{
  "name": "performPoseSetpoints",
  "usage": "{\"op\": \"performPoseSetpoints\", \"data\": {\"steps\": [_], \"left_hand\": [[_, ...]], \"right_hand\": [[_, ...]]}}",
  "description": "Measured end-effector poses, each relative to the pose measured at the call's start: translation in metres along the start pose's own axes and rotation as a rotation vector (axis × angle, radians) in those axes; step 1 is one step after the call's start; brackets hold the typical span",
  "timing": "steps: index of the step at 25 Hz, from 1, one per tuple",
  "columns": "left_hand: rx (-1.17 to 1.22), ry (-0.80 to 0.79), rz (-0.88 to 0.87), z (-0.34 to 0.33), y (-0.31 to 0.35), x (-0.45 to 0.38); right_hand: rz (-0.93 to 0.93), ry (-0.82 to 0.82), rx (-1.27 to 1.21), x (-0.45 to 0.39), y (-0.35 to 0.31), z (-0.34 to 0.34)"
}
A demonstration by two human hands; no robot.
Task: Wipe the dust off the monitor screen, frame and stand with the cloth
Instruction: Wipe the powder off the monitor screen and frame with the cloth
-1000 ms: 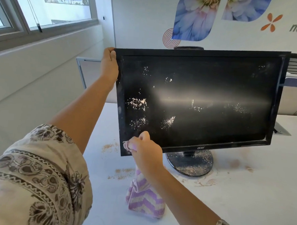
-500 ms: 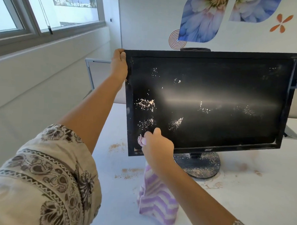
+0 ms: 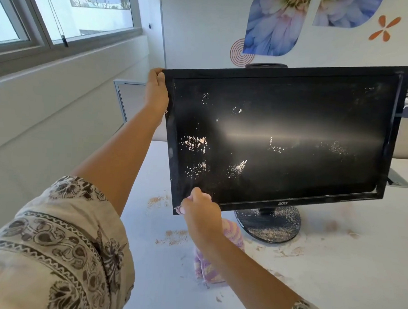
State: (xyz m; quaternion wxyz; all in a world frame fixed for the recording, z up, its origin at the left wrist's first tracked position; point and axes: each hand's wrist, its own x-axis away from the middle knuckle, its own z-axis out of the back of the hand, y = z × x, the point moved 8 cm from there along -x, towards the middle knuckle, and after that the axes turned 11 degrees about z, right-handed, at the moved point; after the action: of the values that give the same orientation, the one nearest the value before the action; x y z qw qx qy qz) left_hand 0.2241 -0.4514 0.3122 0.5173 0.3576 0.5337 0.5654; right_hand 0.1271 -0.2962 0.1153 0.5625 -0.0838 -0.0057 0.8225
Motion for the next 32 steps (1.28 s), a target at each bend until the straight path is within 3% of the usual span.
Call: {"op": "performPoseSetpoints", "data": {"steps": [2,4,7,13,16,20,28,32], "left_hand": [[0.001,-0.026,0.010,-0.001,0.000,0.001],[0.020,-0.079,0.020,-0.005,0.004,0.003],[-0.007,-0.205,0.055,-0.007,0.010,-0.002],[-0.099,-0.451,0.242,0.003,0.006,-0.009],[-0.093,-0.434,0.225,0.002,0.010,-0.013],[-0.065,-0.396,0.276,0.005,0.001,-0.011],[0.012,-0.421,0.273,0.003,-0.001,-0.013],[-0.029,-0.451,0.261,0.004,-0.003,-0.014]], "right_hand": [[0.033,-0.180,0.024,-0.006,0.001,0.013],[0.066,-0.226,-0.089,-0.009,0.001,0.041],[0.099,0.023,-0.266,-0.014,-0.001,0.116],[0.107,0.734,-0.508,-0.067,0.007,0.262],[0.060,0.898,-0.522,-0.099,0.014,0.283],[-0.046,0.764,-0.504,-0.129,0.030,0.250],[0.118,0.750,-0.311,-0.124,0.007,0.214],[0.071,0.738,-0.148,-0.114,0.007,0.199]]}}
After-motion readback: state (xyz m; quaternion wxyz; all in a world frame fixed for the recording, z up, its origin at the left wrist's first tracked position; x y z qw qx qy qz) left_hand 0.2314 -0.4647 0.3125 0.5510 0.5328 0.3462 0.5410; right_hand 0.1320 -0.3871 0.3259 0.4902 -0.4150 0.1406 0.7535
